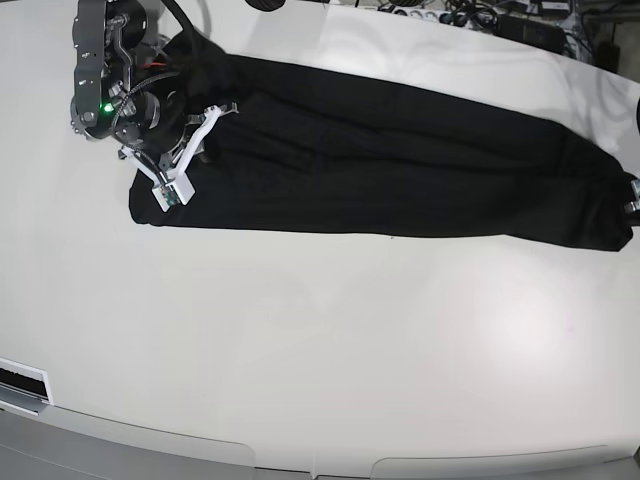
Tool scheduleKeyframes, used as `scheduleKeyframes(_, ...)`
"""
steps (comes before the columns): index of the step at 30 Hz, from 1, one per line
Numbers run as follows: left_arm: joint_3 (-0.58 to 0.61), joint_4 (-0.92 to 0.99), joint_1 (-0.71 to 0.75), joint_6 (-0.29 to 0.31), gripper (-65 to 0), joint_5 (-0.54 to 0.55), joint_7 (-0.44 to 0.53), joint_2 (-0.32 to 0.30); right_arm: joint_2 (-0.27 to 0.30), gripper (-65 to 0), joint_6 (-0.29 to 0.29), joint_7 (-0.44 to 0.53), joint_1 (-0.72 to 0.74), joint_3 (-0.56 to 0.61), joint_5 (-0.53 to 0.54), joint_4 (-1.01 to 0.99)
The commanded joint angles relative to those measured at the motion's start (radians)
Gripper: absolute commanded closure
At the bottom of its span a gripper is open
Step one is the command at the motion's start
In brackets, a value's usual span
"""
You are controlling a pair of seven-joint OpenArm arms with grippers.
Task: Layout the t-shirt on the table in an organized manner, then fold the t-shirt properly
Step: 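Fold the strip end held by the left gripper toward the right gripper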
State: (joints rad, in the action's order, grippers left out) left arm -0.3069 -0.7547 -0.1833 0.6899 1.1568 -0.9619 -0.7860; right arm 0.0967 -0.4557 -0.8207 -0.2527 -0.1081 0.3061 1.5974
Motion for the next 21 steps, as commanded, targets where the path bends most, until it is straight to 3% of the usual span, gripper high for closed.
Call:
scheduleKeyframes(1,-0.007,-0.012,-0.019,0.008,0.0,0.063,-0.018,-0.025,0.004,0.0,-0.009,0.015,0.016,-0.004,0.008,0.014)
scheduleKeyframes(6,-0.007,-0.019,-0.019,0.008,0.0,0.32,-0.22,-0.01,0.003,0.0,-0.024,0.016,0.02,-0.004,0.008,0.014)
scheduleKeyframes(8,-0.008,-0.035,-0.019,0.008,0.0,0.327,-0.283,-0.006,0.003,0.0,-0.023,0.021,0.02,-0.004,0.008,0.013)
scheduleKeyframes(14,-0.008,-0.154,0.0,0.008,0.0,0.327,-0.311,0.008,0.003,0.0,-0.023,0.036,0.019,-0.004,0.008,0.013)
scheduleKeyframes(21,-0.007,-0.251,0.006,0.008,0.0,0.327,-0.352,0.112,-0.003,0.0,-0.011,0.043,0.02,-0.004,0.008,0.013)
